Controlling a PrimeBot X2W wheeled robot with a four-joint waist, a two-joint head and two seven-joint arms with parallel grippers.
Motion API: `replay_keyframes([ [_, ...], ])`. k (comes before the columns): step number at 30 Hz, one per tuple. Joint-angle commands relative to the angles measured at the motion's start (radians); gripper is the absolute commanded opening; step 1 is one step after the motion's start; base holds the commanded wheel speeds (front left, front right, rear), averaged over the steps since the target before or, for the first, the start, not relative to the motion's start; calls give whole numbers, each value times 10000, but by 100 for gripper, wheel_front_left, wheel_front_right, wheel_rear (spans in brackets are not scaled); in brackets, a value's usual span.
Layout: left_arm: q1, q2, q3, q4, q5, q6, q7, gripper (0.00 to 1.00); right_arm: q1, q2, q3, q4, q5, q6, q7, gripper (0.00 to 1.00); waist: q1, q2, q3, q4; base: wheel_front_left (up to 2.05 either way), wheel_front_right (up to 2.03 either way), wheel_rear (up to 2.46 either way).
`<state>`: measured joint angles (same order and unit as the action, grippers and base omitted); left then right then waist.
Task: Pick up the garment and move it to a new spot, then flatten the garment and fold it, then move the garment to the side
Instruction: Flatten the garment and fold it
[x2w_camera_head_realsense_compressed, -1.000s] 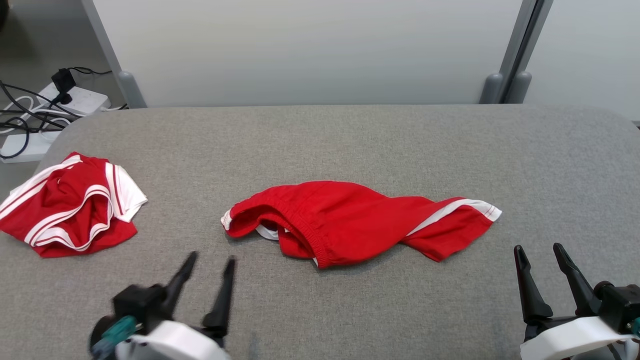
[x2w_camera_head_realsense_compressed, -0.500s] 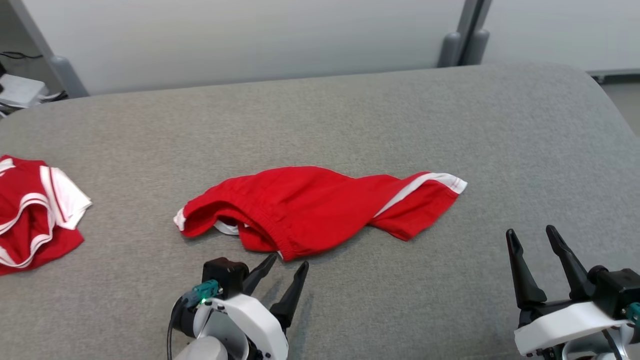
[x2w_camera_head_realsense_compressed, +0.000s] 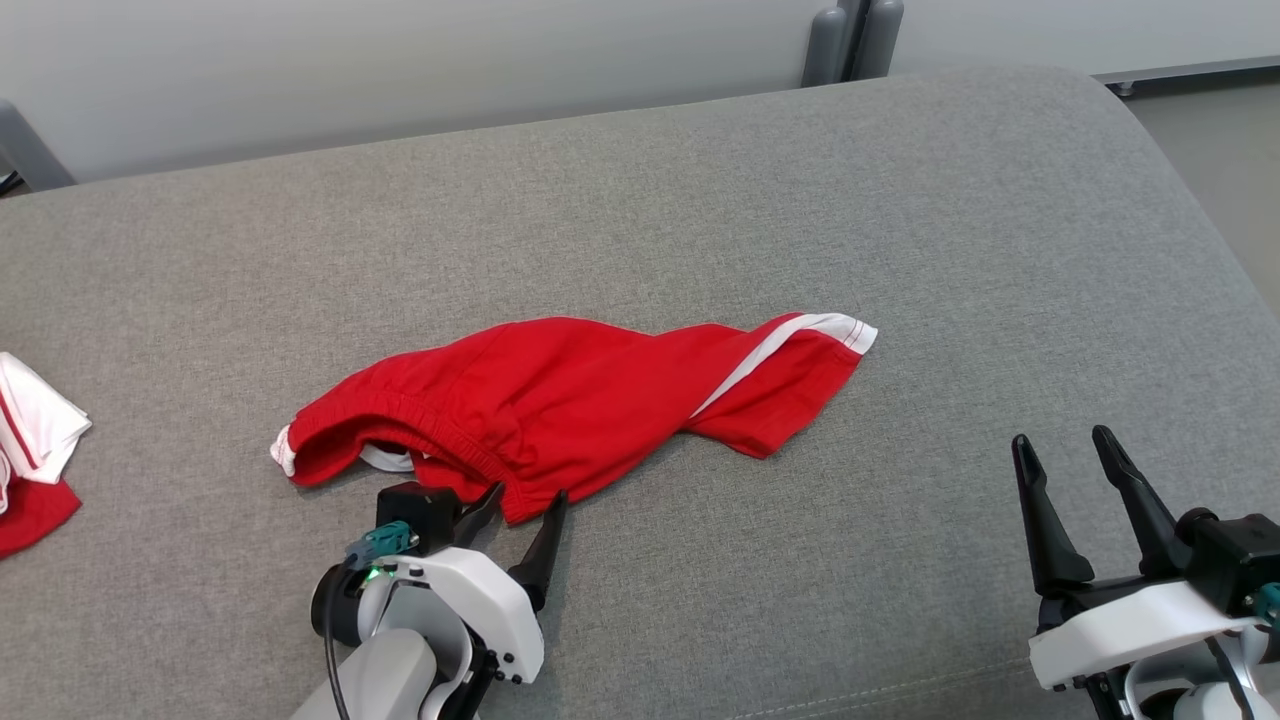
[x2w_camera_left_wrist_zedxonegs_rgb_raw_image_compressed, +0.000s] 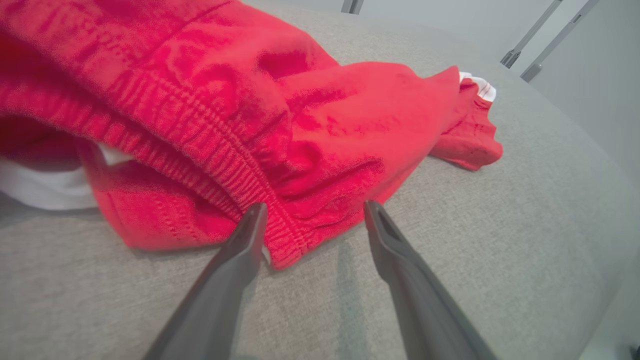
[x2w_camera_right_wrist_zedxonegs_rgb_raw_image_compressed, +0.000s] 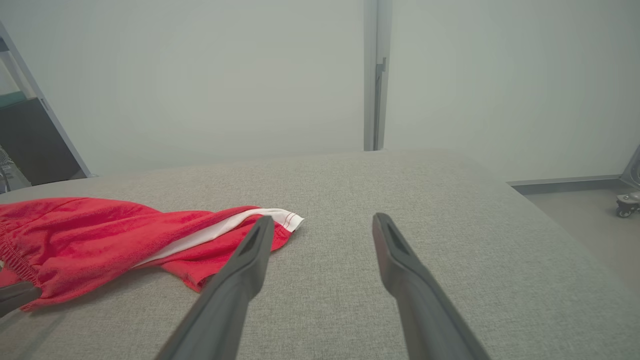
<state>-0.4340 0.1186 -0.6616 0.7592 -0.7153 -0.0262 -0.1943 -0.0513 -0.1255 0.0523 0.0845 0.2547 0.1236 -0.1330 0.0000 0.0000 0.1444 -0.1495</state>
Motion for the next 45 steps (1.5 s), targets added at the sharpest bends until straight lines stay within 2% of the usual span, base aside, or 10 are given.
replay_keyframes([
  [1,-447,139,371,-4,-30,52,-142,100,-274,-123,172,-183,34,71,-105,100,0,0,6,3,0,0,0],
  [10,-749,-120,231,898,-30,-206,-305,100,-347,-48,193,-89,45,71,-182,100,0,0,28,101,0,0,0],
  [11,-788,-153,198,957,-27,-252,-315,86,-362,-45,205,-81,49,71,-192,100,0,0,27,102,0,0,0],
  [13,-859,-225,128,1036,-45,-369,-329,0,-376,-46,215,-63,58,71,-217,100,0,0,12,111,0,0,0],
  [18,-987,-280,-42,1082,-97,-393,145,0,-365,-30,184,9,87,71,-246,100,0,0,-3,99,0,0,0],
  [22,-1206,-24,-59,22,-132,-335,682,0,-314,-26,102,49,130,71,-279,100,0,0,-9,159,0,0,0],
  [30,-1148,1831,727,-4469,-924,22,2598,0,-276,113,96,97,195,71,-300,100,0,0,-31,165,0,0,0],
  [35,-1137,2665,1657,-5686,-2160,223,3825,0,-370,182,194,160,245,71,-345,100,0,0,77,34,0,0,0],
  [41,-1578,3119,2760,-4529,-4295,371,5727,0,-683,215,455,346,375,71,-440,100,0,0,396,-319,0,0,0],
  [45,-2191,3232,3069,-3141,-4629,232,5967,0,-869,222,576,493,489,71,-510,100,0,0,634,-556,0,0,0],
])
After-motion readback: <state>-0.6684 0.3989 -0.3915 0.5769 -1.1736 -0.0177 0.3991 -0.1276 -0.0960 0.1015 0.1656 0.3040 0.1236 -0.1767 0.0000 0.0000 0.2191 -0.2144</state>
